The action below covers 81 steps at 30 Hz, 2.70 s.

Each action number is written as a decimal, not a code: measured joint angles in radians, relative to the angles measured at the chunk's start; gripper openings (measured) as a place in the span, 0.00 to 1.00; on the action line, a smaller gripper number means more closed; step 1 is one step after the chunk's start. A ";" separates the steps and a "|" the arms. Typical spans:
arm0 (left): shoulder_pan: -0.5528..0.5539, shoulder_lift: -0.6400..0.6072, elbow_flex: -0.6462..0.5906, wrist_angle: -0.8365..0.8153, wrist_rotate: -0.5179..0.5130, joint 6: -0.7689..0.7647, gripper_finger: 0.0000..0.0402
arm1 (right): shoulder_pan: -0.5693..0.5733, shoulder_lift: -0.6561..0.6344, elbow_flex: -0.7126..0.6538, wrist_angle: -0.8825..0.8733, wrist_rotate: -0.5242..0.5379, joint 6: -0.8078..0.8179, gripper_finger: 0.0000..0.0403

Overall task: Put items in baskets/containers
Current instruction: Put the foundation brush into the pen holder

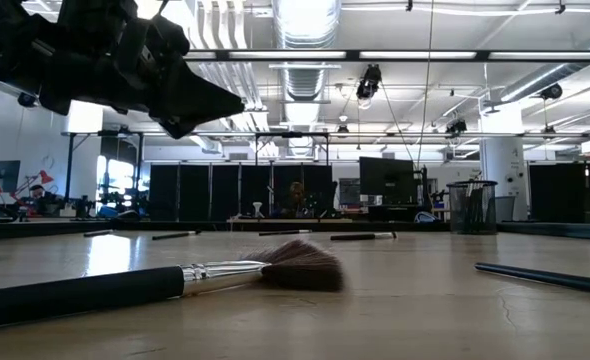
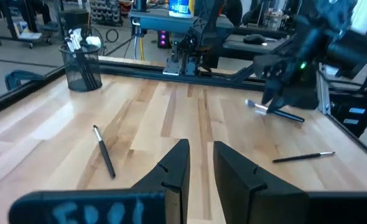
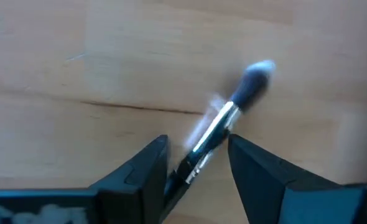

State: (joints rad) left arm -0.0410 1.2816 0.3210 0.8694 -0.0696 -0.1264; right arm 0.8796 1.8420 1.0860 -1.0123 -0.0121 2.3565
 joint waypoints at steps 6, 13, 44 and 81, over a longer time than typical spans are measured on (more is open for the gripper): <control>-0.001 0.000 0.000 -0.035 0.000 -0.060 0.16 | 0.002 0.004 -0.025 0.037 0.085 -0.057 0.40; -0.011 0.000 0.000 -0.050 0.002 -0.090 0.16 | 0.000 0.006 -0.036 0.052 0.162 -0.161 0.32; -0.013 0.000 0.002 -0.092 0.008 -0.081 0.16 | -0.099 -0.056 -0.078 0.290 0.576 -0.792 0.08; -0.013 0.011 -0.125 0.245 0.054 -0.018 0.05 | -1.076 -0.446 -0.669 2.179 1.088 -2.558 0.07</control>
State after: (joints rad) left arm -0.0544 1.2926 0.1956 1.1149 -0.0158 -0.1443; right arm -0.1969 1.3959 0.4171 1.1670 1.0763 -0.2016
